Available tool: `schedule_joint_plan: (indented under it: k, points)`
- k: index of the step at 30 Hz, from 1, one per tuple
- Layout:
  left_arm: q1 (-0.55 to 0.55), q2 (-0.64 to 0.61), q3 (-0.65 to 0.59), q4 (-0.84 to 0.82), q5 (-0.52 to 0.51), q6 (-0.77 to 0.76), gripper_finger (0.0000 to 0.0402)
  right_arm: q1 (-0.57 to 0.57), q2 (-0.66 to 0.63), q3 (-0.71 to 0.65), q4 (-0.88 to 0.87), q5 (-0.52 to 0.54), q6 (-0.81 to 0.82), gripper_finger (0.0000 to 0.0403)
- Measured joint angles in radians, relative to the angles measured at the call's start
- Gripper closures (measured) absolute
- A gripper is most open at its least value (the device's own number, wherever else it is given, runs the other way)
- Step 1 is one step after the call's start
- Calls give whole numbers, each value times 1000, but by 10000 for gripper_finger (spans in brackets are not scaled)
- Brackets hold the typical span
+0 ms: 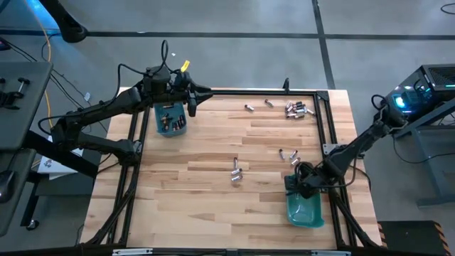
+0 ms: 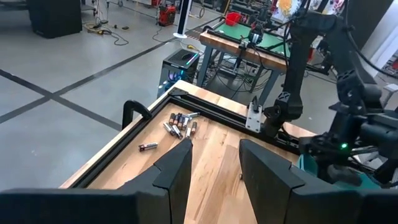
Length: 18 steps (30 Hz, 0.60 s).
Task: Sort batteries
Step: Put the silver battery into the green bin
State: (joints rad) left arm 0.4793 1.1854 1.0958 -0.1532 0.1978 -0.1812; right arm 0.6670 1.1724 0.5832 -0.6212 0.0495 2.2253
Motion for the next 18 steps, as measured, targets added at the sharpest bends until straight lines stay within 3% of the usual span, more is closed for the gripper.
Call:
schedule_joint_plan:
  k: [18]
  points:
    - [0,0,0,1,0,-27,273,-6,-3,-76,99,16,-8,337]
